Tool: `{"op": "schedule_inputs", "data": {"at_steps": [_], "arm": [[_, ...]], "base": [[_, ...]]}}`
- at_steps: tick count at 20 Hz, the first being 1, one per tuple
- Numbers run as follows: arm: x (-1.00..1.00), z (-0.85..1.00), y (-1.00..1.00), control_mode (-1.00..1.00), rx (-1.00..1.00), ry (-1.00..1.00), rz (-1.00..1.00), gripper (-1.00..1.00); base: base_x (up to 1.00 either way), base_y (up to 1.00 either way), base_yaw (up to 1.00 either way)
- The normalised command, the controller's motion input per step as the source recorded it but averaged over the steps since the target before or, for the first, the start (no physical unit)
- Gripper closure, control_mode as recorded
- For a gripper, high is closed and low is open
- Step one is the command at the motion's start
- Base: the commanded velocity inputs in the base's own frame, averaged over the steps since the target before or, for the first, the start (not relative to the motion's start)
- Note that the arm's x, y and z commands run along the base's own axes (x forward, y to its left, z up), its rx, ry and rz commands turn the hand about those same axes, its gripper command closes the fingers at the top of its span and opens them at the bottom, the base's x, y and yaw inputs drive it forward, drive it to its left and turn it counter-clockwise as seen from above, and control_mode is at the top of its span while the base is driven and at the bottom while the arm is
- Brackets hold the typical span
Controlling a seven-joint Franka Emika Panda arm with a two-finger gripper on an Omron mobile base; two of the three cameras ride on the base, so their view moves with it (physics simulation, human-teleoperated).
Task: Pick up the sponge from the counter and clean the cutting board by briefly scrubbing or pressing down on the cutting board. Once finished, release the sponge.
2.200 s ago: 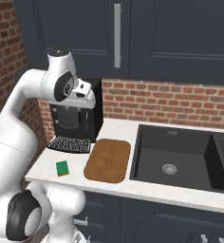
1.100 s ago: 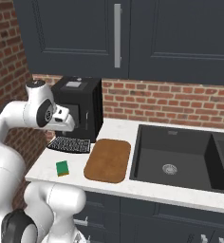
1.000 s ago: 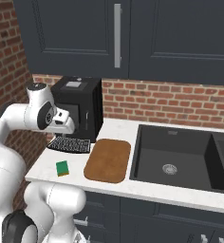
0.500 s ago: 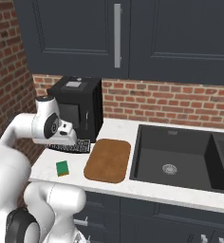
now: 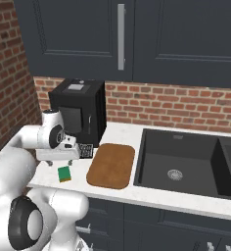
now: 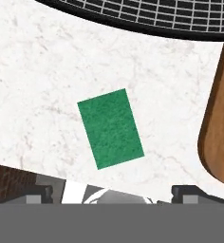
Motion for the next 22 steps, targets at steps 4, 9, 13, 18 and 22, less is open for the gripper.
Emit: {"op": "schedule_inputs", "data": {"at_steps": [4, 9, 13, 18, 22], "arm": [[0.0, -0.44, 0.0, -1.0, -0.05, 0.04, 0.07, -1.0], [0.0, -0.25, 0.0, -1.0, -0.01, -0.05, 0.02, -1.0], [0.0, -0.19, 0.0, -1.0, 0.0, -0.1, 0.0, -1.0], [0.0, -0.22, 0.0, -1.0, 0.0, -0.01, 0.0, -1.0], [0.01, -0.22, 0.0, -1.0, 0.01, 0.0, 0.0, -1.0]], "base": [[0.0, 0.0, 0.0], [0.0, 0.0, 0.0], [0.0, 0.0, 0.0], [0.0, 0.0, 0.0], [0.0, 0.0, 0.0]]}}
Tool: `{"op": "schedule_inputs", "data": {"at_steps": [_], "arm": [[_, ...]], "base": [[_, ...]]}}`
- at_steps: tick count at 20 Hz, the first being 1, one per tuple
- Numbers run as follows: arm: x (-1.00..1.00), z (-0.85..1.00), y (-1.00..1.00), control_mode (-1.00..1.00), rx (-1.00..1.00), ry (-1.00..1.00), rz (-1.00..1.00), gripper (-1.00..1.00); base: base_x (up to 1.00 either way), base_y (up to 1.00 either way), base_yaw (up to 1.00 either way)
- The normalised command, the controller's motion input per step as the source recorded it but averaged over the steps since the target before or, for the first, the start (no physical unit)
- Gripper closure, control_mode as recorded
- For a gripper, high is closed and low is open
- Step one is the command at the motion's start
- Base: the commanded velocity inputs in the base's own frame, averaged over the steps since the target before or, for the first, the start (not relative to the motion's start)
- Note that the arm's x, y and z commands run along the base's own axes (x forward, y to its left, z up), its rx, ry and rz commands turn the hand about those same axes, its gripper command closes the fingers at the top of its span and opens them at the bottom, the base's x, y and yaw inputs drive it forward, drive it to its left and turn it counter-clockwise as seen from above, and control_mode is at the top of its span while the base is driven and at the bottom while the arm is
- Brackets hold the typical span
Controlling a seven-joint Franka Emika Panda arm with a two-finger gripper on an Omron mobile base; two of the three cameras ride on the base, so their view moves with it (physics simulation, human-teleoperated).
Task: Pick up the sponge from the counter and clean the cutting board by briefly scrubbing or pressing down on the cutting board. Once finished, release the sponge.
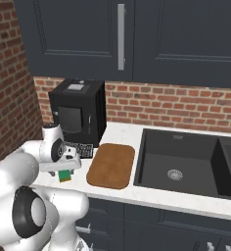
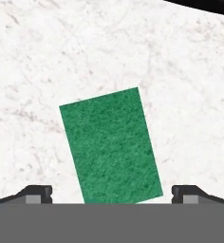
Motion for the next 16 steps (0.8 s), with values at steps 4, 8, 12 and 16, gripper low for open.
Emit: {"op": "schedule_inputs", "data": {"at_steps": [4, 8, 12, 16], "arm": [[0.1, -0.09, 0.0, -1.0, 0.02, 0.0, 0.0, -1.0], [0.18, 0.0, 0.0, -1.0, 0.0, 0.0, 0.0, -1.0], [0.22, 0.0, 0.0, -1.0, 0.0, 0.0, 0.0, -1.0], [0.16, -0.07, 0.0, -1.0, 0.0, 0.0, 0.0, -1.0]], "base": [[0.0, 0.0, 0.0], [0.0, 0.0, 0.0], [0.0, 0.0, 0.0], [0.0, 0.0, 0.0]]}}
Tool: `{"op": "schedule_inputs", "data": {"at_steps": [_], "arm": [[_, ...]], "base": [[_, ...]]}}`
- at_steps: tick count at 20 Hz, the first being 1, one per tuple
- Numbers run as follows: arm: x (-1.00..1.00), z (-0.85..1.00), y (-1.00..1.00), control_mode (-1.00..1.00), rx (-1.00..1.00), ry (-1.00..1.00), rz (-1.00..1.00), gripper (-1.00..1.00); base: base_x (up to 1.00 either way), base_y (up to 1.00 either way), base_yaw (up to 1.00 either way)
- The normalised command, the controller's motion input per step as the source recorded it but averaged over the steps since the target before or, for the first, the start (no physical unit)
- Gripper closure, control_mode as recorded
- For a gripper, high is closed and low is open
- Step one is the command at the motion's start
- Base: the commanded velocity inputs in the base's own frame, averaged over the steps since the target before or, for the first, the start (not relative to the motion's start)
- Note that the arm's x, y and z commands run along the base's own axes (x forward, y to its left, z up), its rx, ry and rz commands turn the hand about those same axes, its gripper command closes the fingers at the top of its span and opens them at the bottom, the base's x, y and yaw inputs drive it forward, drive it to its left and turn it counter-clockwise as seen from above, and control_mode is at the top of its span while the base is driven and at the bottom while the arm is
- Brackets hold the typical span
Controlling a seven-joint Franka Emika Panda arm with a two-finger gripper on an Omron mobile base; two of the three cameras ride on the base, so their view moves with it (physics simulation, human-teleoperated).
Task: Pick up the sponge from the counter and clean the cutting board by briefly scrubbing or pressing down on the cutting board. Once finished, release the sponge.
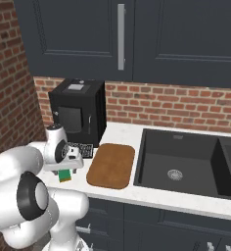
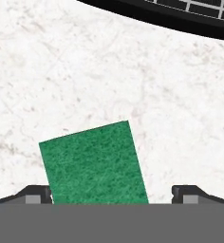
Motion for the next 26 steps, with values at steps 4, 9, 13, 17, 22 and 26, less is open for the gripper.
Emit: {"op": "schedule_inputs", "data": {"at_steps": [4, 9, 13, 17, 22, 26], "arm": [[0.08, -0.17, 0.0, -1.0, 0.0, 0.0, 0.0, -1.0], [0.04, -0.19, 0.0, -1.0, 0.0, 0.0, 0.0, -1.0], [0.08, -0.11, 0.0, -1.0, 0.0, 0.0, 0.0, -1.0], [0.03, -0.07, 0.0, -1.0, 0.0, 0.0, 0.0, -1.0], [0.0, -0.06, 0.0, -1.0, 0.0, 0.0, 0.0, 1.0], [-0.04, -0.04, 0.0, -1.0, 0.0, 0.0, 0.0, 1.0]], "base": [[0.0, 0.0, 0.0], [0.0, 0.0, 0.0], [0.0, 0.0, 0.0], [0.0, 0.0, 0.0], [0.0, 0.0, 0.0], [0.0, 0.0, 0.0]]}}
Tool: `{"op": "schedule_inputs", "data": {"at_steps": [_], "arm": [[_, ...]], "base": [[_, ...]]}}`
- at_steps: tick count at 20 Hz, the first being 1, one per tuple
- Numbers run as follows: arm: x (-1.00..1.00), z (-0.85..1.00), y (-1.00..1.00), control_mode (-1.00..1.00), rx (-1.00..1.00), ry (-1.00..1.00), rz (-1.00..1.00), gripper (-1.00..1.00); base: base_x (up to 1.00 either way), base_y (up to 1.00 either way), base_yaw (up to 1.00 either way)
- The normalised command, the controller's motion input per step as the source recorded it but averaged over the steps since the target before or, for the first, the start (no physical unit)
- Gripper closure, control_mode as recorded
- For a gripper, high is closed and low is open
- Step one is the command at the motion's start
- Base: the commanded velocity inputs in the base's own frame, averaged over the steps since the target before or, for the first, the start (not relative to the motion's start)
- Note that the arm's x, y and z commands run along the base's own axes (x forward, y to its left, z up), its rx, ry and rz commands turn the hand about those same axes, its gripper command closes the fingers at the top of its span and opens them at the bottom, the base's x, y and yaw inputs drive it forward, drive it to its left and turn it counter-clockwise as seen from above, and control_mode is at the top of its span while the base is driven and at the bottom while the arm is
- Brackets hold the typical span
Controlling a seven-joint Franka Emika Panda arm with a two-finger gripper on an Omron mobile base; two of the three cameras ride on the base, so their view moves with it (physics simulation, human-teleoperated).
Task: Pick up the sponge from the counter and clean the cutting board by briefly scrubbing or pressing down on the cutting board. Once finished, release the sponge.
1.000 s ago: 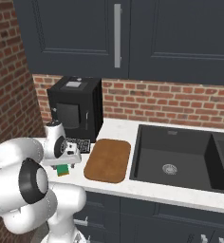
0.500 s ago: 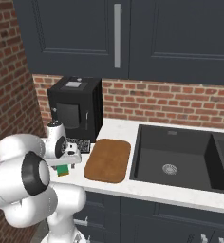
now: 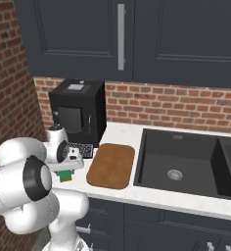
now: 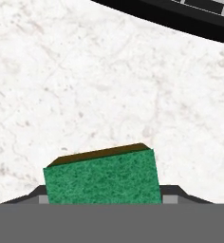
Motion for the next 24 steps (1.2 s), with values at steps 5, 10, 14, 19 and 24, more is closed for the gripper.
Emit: {"op": "schedule_inputs", "data": {"at_steps": [5, 10, 14, 19, 24], "arm": [[-0.04, 0.0, 0.0, -1.0, 0.0, 0.0, 0.0, 1.0], [-0.03, 0.02, 0.0, -1.0, 0.0, 0.0, 0.0, 1.0], [-0.03, 0.46, -0.03, -1.0, 0.0, -0.03, 0.0, 1.0], [0.0, 0.54, -0.22, -1.0, 0.0, -0.02, -0.01, 1.0], [0.04, 0.1, -0.46, -1.0, 0.0, 0.0, -0.06, 1.0]], "base": [[0.0, 0.0, 0.0], [0.0, 0.0, 0.0], [0.0, 0.0, 0.0], [0.0, 0.0, 0.0], [0.0, 0.0, 0.0]]}}
